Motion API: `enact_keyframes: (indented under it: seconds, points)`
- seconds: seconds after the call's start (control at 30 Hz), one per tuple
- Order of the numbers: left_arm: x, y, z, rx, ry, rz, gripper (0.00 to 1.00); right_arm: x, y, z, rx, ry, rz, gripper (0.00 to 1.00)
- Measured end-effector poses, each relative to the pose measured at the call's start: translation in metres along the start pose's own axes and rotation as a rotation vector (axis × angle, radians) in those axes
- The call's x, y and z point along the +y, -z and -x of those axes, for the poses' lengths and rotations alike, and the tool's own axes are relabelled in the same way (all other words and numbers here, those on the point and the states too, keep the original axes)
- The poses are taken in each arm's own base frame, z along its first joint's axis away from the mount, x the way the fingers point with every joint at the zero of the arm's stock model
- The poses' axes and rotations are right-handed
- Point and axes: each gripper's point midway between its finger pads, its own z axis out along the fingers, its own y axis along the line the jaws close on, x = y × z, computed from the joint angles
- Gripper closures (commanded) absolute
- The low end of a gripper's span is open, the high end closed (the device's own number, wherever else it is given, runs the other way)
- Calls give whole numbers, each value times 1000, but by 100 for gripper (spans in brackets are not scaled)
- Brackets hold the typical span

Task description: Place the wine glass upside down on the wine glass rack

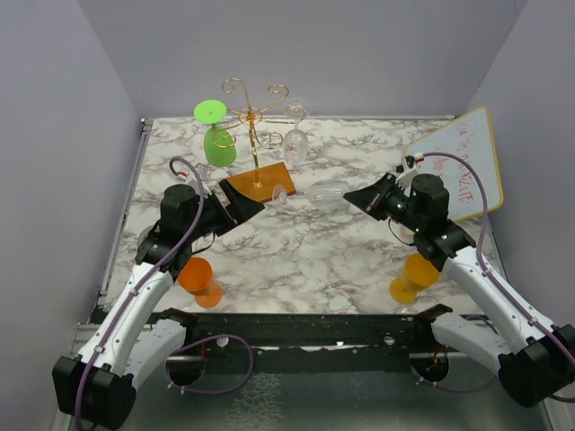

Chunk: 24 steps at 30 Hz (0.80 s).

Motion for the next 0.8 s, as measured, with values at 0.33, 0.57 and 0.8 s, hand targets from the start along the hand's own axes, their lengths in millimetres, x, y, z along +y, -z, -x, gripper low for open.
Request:
enact_keyframes:
  seconds: [0.33,0.57,0.8]
  points:
    - [-32,-19,-3,-6,-123,-148,35,18,-5,0,-4,-137,101,99]
    - [-33,-28,-3,-69,-220,-145,52,17,-10,-7,41,-188,95,100]
    - [-30,-38,2,-100,-262,-127,56,19,-11,-11,64,-215,107,100]
